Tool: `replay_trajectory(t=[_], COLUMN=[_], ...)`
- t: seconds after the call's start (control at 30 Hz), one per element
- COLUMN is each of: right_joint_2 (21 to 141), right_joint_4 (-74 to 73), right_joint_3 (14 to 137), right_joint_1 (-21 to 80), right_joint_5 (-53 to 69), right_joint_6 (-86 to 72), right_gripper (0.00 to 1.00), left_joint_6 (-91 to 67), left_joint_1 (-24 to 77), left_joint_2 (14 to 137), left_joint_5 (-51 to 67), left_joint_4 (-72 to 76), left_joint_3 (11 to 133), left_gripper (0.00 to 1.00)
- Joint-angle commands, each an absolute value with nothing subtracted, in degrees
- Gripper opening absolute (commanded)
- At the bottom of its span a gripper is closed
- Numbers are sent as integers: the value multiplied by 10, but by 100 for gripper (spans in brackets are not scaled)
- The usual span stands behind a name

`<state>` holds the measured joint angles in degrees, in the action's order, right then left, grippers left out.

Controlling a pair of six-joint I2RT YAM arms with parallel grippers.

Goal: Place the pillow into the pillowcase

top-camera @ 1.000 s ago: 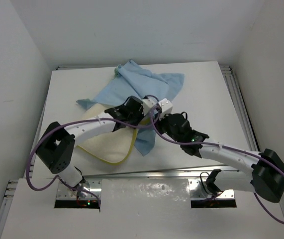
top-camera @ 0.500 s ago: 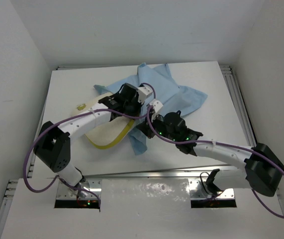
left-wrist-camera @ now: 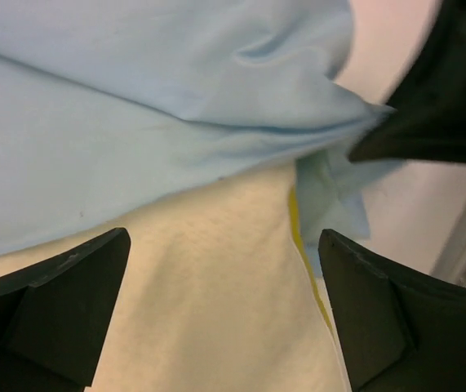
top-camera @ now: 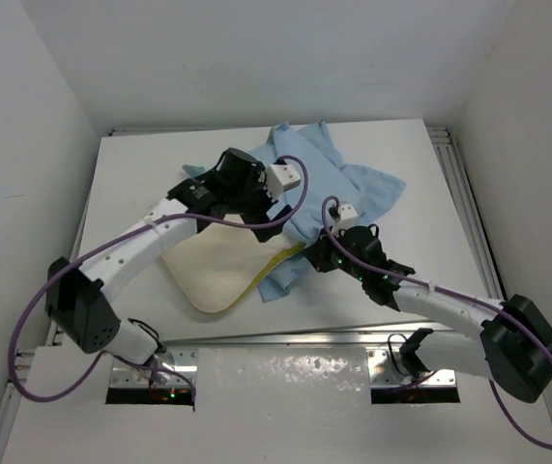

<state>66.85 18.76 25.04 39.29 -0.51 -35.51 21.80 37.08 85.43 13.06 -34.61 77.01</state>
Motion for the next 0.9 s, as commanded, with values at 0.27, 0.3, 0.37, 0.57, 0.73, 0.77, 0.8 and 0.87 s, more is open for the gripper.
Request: replay_trajectory(t=[0.27,0.3,0.37,0.57,0.73,0.77,0.8,0.87], right_joint_2=[717,731,747,768,784,785,785,786], right_joint_4=[97,95,90,94,48,44,39,39], right_joint_3=[340,351,389,421,443,445,446,446], right_joint_1=[425,431,440,439,440,439,439,439], right_joint_5=[-18,-16,-8,-4,21,22,21,21], right_joint_6=[-309,-297,-290,-310,-307,-309,-313,-321], right_gripper=[0,0,0,0,0,0,0,0], left_joint_6=[225,250,282,416,503,518,546,603], left_joint_1=[123,110,72,28,0,0,-17,-18], left_joint_2=[869,915,997,1214,1245,1245,1246,1250], left_joint_5=[186,177,163,249,293,311,326,344], left_joint_4=[-410,-411,-410,-536,-489,-484,-482,-493], left_joint_3=[906,923,971,1191,1188,1175,1159,1146], left_gripper=[22,29,42,67,70,69,67,67])
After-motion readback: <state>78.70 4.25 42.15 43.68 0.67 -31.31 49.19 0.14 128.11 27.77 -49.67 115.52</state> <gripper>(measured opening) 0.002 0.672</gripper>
